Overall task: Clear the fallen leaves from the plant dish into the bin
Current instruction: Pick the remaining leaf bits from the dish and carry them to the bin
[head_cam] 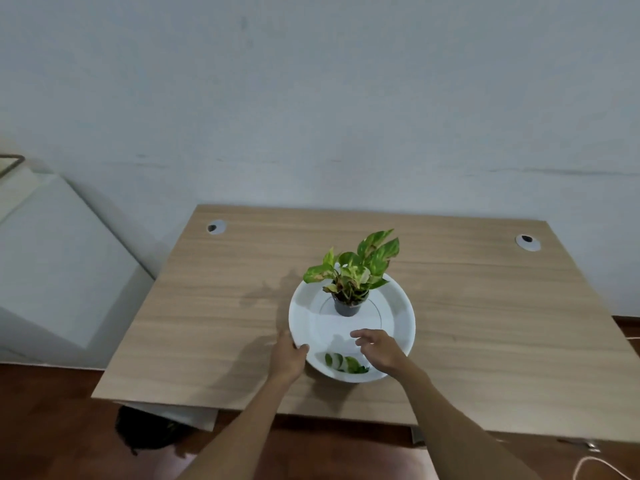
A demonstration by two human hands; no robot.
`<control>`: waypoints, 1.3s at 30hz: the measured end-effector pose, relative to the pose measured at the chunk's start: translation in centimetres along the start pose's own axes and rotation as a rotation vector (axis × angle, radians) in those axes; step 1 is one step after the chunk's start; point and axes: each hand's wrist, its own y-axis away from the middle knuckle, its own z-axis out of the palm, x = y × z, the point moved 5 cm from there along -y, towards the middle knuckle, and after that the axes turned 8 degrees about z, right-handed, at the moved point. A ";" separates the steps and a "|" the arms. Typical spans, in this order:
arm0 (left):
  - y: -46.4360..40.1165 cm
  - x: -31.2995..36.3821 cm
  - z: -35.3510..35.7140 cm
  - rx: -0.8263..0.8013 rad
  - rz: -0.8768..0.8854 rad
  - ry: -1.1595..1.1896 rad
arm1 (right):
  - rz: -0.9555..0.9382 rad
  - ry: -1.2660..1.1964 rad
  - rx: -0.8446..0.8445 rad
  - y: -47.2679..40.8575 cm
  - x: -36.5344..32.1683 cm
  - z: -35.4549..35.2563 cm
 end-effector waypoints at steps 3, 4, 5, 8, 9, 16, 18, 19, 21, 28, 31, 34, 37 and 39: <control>-0.1 -0.9 1.1 0.045 -0.046 0.106 | -0.062 0.124 0.020 -0.6 -0.4 0.5; -0.2 -1.2 1.3 0.049 -0.072 0.164 | -0.105 0.188 0.027 -0.8 -0.9 0.7; -0.4 -1.4 1.5 0.055 -0.101 0.231 | -0.152 0.263 0.016 -1.0 -1.4 1.0; -0.5 -1.7 1.7 0.095 -0.149 0.334 | -0.285 0.541 -0.102 -1.2 -2.6 2.6; -0.5 -1.8 1.7 0.101 -0.156 0.342 | -0.335 0.644 -0.135 -1.2 -2.8 3.1; -0.4 -2.0 1.8 0.126 -0.173 0.387 | -0.691 1.223 -0.140 0.2 -2.0 5.0; -0.4 -2.1 1.8 0.128 -0.168 0.386 | -0.693 1.239 -0.136 0.5 -1.2 4.3; -0.4 -2.1 1.9 0.128 -0.166 0.382 | -0.695 1.233 -0.142 0.7 -0.8 3.9; -0.1 -2.0 2.0 0.128 -0.157 0.365 | -0.670 1.215 -0.156 1.0 0.2 3.1; 0.6 -1.4 2.3 0.082 -0.175 0.381 | -0.455 0.748 -0.109 1.2 1.7 0.3; 0.5 -1.4 2.5 0.080 -0.172 0.400 | -0.312 0.549 0.072 0.2 1.5 -1.8; 0.5 -1.6 2.6 0.092 -0.173 0.411 | -0.183 0.499 0.081 -0.6 1.7 -1.7; 0.4 -1.8 2.7 0.101 -0.181 0.418 | -0.128 0.499 0.051 -0.8 1.3 -0.6; 0.4 -1.9 2.7 0.105 -0.187 0.413 | -0.130 0.507 -0.011 -0.8 0.9 0.6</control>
